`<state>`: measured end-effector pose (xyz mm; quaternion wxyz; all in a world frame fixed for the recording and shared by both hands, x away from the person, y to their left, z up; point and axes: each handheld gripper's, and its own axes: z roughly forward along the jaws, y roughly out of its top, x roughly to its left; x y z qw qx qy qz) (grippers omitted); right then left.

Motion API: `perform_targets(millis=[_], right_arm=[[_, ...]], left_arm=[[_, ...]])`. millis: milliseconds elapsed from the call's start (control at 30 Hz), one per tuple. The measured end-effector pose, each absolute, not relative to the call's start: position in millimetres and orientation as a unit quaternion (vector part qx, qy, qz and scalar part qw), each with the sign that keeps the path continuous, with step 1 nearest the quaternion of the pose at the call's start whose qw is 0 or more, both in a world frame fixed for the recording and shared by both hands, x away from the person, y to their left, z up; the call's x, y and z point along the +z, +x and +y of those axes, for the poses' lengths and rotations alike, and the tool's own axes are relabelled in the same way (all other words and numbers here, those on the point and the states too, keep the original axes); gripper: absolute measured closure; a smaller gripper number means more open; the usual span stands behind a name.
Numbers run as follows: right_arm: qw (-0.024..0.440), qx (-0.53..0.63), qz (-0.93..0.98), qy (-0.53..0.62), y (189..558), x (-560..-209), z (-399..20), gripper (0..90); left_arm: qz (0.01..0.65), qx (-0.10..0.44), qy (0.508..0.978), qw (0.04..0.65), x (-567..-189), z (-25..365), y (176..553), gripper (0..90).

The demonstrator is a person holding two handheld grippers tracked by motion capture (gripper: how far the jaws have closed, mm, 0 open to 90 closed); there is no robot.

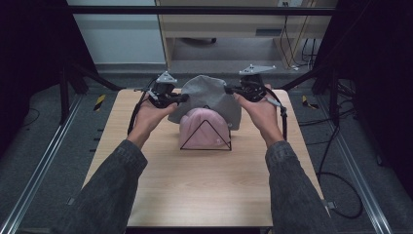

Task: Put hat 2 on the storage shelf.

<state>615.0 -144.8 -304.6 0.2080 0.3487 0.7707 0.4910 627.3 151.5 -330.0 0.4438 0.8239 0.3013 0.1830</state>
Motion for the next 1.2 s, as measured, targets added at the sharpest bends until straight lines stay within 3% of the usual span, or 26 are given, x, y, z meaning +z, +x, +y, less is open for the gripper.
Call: perform_targets(millis=[733, 1033, 1100, 1200], right_arm=[[0.191, 0.442, 0.795, 0.369, 615.0, -353.6, -140.6, 88.7], [0.188, 0.434, 0.792, 0.385, 615.9, -362.8, -144.9, 88.1], [0.186, 0.437, 0.791, 0.386, 614.3, -364.4, -146.4, 83.7], [0.195, 0.442, 0.785, 0.388, 610.5, -363.1, -148.3, 68.6]], left_arm=[[0.329, 0.169, 0.831, 0.416, -376.3, 156.0, 629.7, 86.3], [0.328, 0.171, 0.832, 0.414, -378.3, 152.5, 627.6, 84.1], [0.328, 0.177, 0.831, 0.412, -377.4, 152.7, 627.1, 79.9], [0.336, 0.195, 0.815, 0.431, -373.5, 157.1, 622.5, 69.4]])
